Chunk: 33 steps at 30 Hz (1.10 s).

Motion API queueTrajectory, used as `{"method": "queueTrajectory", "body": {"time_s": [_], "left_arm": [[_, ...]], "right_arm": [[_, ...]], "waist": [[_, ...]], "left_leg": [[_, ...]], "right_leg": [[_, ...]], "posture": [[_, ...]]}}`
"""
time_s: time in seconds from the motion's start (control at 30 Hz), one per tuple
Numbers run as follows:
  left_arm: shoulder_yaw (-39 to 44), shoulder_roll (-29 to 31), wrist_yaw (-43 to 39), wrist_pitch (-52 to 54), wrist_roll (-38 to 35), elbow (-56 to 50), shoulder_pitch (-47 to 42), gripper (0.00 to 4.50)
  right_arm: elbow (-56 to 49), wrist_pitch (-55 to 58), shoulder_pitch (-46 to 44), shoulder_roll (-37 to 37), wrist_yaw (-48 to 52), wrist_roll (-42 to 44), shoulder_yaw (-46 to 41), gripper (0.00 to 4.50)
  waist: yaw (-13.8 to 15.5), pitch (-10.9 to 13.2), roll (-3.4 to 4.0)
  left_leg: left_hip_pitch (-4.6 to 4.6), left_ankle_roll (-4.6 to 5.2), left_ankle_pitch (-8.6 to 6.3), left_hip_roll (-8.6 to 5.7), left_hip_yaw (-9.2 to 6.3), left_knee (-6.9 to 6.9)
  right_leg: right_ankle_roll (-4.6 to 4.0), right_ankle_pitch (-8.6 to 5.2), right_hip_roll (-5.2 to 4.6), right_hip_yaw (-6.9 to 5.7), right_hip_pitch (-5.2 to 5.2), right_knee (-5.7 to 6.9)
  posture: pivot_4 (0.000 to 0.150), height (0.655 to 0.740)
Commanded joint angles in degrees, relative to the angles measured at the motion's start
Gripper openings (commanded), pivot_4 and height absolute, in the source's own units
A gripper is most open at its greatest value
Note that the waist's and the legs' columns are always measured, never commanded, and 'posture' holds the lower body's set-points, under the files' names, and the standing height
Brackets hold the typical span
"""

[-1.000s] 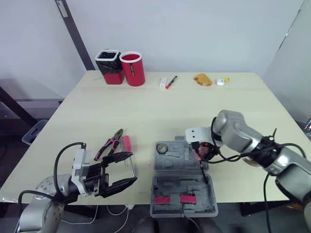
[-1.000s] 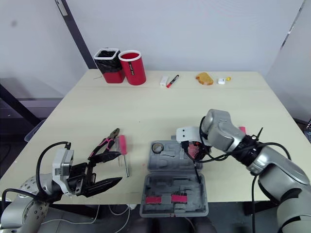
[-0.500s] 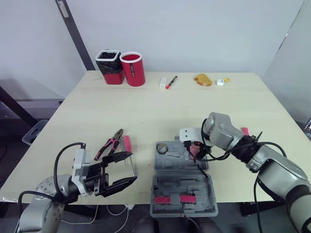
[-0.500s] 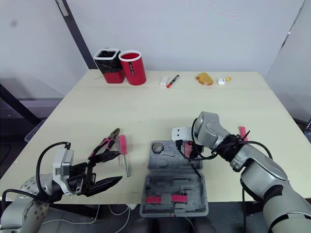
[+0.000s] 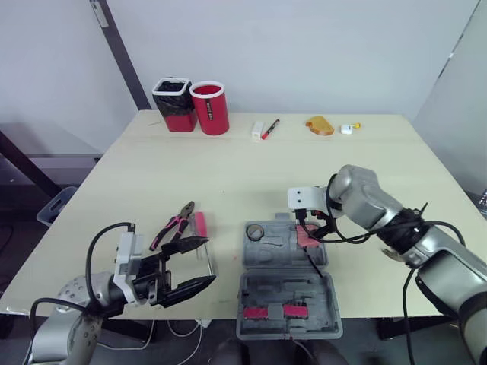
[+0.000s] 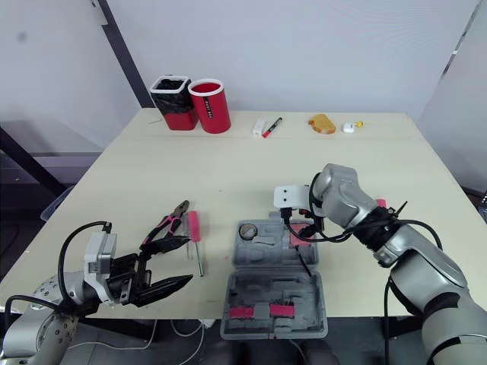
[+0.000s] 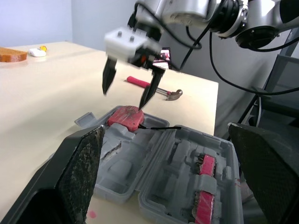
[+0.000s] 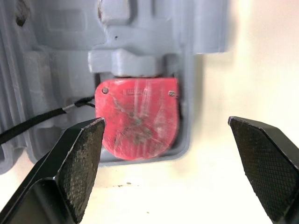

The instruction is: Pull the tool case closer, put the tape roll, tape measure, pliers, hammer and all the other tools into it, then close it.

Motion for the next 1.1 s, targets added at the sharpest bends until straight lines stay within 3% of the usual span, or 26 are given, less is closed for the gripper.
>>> {"method": "queueTrajectory", "body": {"time_s": [0.03,0.13,0.23,0.4,0.6,0.7,1.07,1.1], "left_arm": [[0.81,0.11,0.04,-0.35,-0.92,-1.60,-0.10,4.50],[0.78,0.10,0.08,-0.24,-1.02,-1.58,-0.21,4.50],[0.50,0.08,-0.02,-0.05,-1.06,-1.40,-0.70,4.50],[0.30,0.46,-0.41,0.27,-0.96,-0.66,-1.96,4.50],[0.22,0.99,-1.26,0.57,-0.60,0.48,-3.69,4.50],[0.22,1.09,-1.54,0.69,-0.58,0.81,-4.10,4.50],[0.13,1.06,-2.02,0.62,-0.35,1.33,-4.73,4.50],[0.12,1.05,-2.00,0.62,-0.34,1.28,-4.70,4.50]], "right_arm": [[-4.16,-5.21,6.39,1.13,-4.17,9.31,-13.36,4.42],[-3.43,-10.71,11.06,1.16,-7.81,10.88,-16.83,4.42],[-3.63,-12.20,15.09,2.08,-10.37,12.85,-18.68,3.65],[-3.36,-16.35,18.67,3.51,-14.07,13.79,-19.28,2.00],[-3.34,-17.58,21.08,3.61,-15.93,15.18,-19.86,2.00],[-3.76,-16.70,21.53,3.32,-16.57,15.43,-19.62,0.56],[-1.40,-18.93,22.53,3.60,-18.37,15.97,-19.60,0.56],[-1.10,-19.30,22.48,3.66,-18.49,16.07,-19.67,0.80]], "waist": [[-0.04,0.01,0.01],[-0.24,0.04,0.04],[-0.26,0.01,-0.01],[-0.27,0.02,0.01],[-0.09,0.02,0.00],[-0.19,0.02,0.00],[-0.14,0.02,0.00],[-0.14,0.02,0.00]], "left_leg": [[-0.01,0.00,0.00,0.00,-0.01,0.01],[-0.01,0.00,0.00,-0.01,0.04,0.03],[0.07,0.01,0.00,0.00,0.07,0.03],[0.06,0.01,0.00,0.00,0.12,0.01],[0.05,0.01,0.00,0.00,0.12,0.02],[0.06,0.01,0.00,0.00,0.12,0.02],[0.06,0.01,0.00,0.01,0.11,0.01],[0.06,0.01,0.00,0.01,0.11,0.01]], "right_leg": [[0.00,0.00,0.00,-0.01,0.00,0.00],[0.01,0.00,0.00,0.06,0.01,-0.02],[0.01,0.00,0.03,0.10,0.03,0.02],[0.01,0.00,0.04,0.16,0.00,0.02],[0.02,0.00,0.04,0.16,0.01,0.01],[0.02,0.00,0.04,0.17,0.01,0.01],[0.01,0.00,0.05,0.16,0.01,0.01],[0.01,0.00,0.05,0.17,0.01,0.01]], "posture": [[0.150,0.7400],[0.150,0.7400],[0.150,0.7400],[0.150,0.7400],[0.150,0.7400],[0.150,0.7400],[0.150,0.7400],[0.150,0.7400]]}}
